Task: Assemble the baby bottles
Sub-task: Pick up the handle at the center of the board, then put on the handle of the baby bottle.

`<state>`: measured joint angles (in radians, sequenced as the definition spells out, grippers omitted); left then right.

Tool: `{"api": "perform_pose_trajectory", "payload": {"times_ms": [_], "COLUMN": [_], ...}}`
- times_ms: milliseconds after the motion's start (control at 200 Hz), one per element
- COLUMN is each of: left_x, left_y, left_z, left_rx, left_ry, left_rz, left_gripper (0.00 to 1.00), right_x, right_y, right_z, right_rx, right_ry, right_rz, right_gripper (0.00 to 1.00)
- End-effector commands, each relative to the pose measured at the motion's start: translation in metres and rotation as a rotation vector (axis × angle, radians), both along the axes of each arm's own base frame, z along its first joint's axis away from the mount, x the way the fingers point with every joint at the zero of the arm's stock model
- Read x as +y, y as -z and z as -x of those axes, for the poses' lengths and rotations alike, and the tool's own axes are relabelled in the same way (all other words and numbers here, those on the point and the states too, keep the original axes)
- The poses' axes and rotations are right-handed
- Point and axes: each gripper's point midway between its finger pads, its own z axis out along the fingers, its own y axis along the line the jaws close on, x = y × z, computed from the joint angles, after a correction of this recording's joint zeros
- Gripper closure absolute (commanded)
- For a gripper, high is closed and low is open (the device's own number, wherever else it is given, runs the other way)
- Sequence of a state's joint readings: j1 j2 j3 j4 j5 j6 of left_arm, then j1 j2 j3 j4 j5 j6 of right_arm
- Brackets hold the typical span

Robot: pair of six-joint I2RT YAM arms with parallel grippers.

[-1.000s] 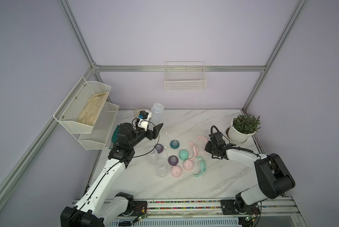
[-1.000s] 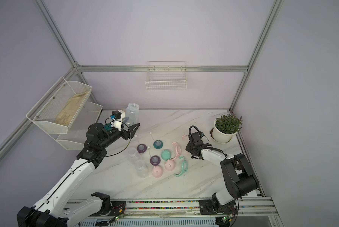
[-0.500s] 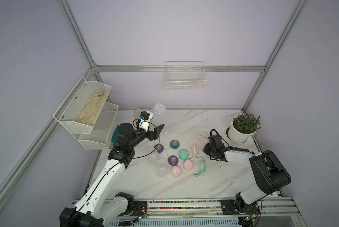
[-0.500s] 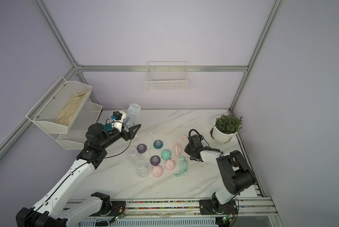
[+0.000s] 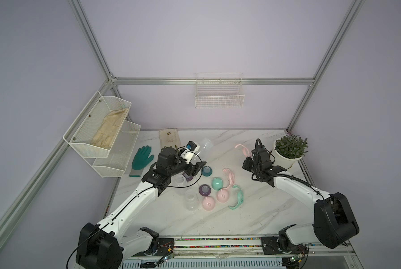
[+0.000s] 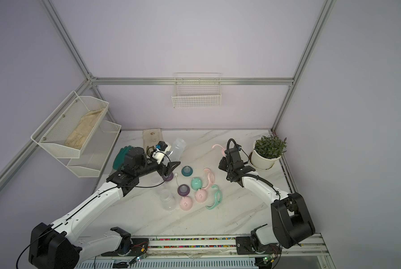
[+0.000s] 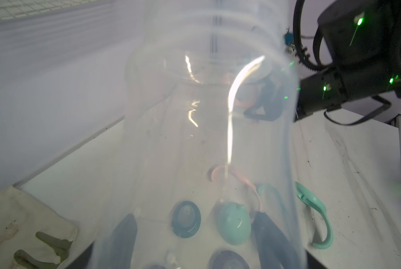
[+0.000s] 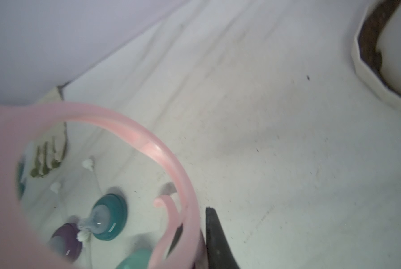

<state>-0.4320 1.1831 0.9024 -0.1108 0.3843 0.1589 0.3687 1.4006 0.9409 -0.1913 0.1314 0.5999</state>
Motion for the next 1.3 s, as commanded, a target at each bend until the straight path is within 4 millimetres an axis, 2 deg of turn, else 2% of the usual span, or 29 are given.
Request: {"api": "perform_pose_trajectory", "payload": {"times_ms": [0, 45, 170, 290, 415, 600, 740, 985, 1295], "left_x": [-0.016, -0.022, -0.032, -0.037, -0.038, -0.036, -0.032, -0.032, -0.037], "left_y": [-0.029, -0.027, -0.027, -0.029, -0.03, -0.033, -0.034, -0.032, -0.049], "left_z": [-0.002, -0.001, -0.003, -0.008, -0.015, -0.025, -0.032, -0.041, -0.045], "left_rx": [-0.087, -0.08, -0.07, -0.068, -0.072, -0.076, -0.076, -0.063, -0.058], "left_ry": [0.045, 0.056, 0.067, 0.057, 0.022, -0.038, -0.083, -0.117, -0.133], "left_rz": [-0.024, -0.034, -0.048, -0.064, -0.08, -0.09, -0.095, -0.097, -0.014], "left_gripper": [1.0, 1.0, 1.0, 1.0, 1.0, 1.0, 1.0, 1.0, 1.0], "right_x": [0.022, 0.038, 0.078, 0.108, 0.124, 0.135, 0.132, 0.133, 0.14], "right_y": [-0.058, -0.077, -0.111, -0.122, -0.125, -0.122, -0.116, -0.119, -0.095], "right_z": [-0.01, -0.011, -0.008, -0.001, 0.005, 0.012, 0.014, 0.022, 0.024], "right_rx": [-0.124, -0.161, -0.232, -0.253, -0.265, -0.261, -0.25, -0.271, -0.219], "right_ry": [-0.139, -0.188, -0.285, -0.35, -0.386, -0.414, -0.409, -0.423, -0.427], "right_rz": [0.073, 0.093, 0.136, 0.145, 0.143, 0.173, 0.212, 0.218, 0.284], "right_gripper": [1.0, 1.0, 1.0, 1.0, 1.0, 1.0, 1.0, 1.0, 1.0]}}
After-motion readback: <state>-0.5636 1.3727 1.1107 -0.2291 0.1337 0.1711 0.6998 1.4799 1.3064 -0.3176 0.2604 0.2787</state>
